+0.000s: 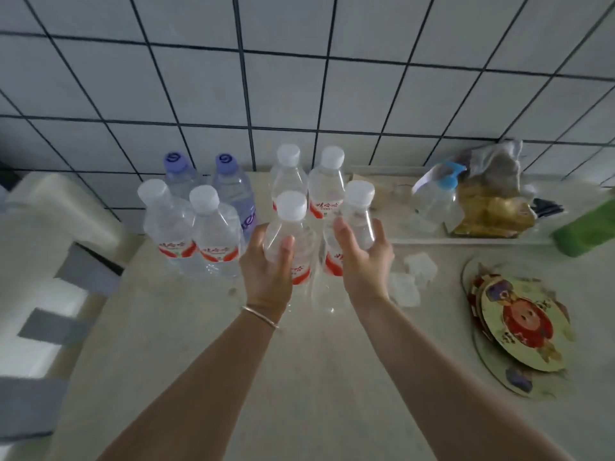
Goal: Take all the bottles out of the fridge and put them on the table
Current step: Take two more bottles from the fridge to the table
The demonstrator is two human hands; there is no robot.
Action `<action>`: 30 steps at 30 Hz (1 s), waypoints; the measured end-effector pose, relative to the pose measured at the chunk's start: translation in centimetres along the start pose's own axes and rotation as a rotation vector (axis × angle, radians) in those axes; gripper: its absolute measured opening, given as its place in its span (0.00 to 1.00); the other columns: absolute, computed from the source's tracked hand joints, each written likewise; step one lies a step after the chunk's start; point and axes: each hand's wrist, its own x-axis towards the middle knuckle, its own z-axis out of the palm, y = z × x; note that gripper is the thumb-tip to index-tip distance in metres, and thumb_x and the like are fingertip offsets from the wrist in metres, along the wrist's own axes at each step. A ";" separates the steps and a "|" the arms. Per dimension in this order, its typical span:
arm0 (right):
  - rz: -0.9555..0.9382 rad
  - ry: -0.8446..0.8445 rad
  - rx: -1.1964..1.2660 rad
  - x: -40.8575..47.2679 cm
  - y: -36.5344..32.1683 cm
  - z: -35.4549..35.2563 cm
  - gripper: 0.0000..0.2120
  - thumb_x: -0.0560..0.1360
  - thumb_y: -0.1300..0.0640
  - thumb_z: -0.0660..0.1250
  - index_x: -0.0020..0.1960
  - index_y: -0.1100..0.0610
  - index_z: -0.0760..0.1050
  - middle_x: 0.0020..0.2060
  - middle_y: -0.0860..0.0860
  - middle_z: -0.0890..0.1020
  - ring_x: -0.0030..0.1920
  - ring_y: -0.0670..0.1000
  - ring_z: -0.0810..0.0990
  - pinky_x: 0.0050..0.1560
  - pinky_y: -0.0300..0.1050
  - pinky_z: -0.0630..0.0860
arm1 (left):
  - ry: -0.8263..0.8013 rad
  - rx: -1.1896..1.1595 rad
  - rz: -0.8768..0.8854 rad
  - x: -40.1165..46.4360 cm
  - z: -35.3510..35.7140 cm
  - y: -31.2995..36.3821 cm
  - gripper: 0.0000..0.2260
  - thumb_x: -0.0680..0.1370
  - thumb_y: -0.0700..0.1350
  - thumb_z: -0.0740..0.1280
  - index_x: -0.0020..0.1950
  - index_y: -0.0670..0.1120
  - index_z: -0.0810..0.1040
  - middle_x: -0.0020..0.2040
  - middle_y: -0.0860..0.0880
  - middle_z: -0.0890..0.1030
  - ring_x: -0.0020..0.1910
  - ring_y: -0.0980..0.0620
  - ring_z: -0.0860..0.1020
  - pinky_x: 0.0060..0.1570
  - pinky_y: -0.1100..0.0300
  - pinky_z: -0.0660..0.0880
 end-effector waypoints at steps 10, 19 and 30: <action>-0.174 0.056 0.009 4.1 3.8 3.6 0.32 0.61 0.36 0.66 0.55 0.58 0.75 0.40 0.43 0.80 0.43 0.39 0.77 0.47 0.32 0.72 | 0.061 -0.066 0.115 3.6 2.6 -4.8 0.28 0.72 0.68 0.58 0.57 0.46 0.70 0.48 0.76 0.76 0.49 0.76 0.73 0.48 0.80 0.66; -0.199 0.032 -0.004 4.1 4.9 3.6 0.35 0.62 0.35 0.67 0.57 0.60 0.73 0.44 0.54 0.82 0.45 0.52 0.80 0.50 0.52 0.77 | 0.033 -0.090 -0.007 3.5 2.2 -6.1 0.33 0.66 0.74 0.59 0.57 0.49 0.73 0.49 0.52 0.79 0.50 0.56 0.78 0.52 0.56 0.76; 0.027 -0.231 -0.191 0.1 3.6 -1.0 0.45 0.63 0.37 0.73 0.72 0.50 0.58 0.67 0.48 0.69 0.66 0.49 0.69 0.66 0.51 0.69 | -0.106 0.070 -0.213 -0.9 -0.9 -2.0 0.34 0.69 0.62 0.67 0.69 0.48 0.64 0.65 0.53 0.73 0.64 0.53 0.72 0.65 0.52 0.70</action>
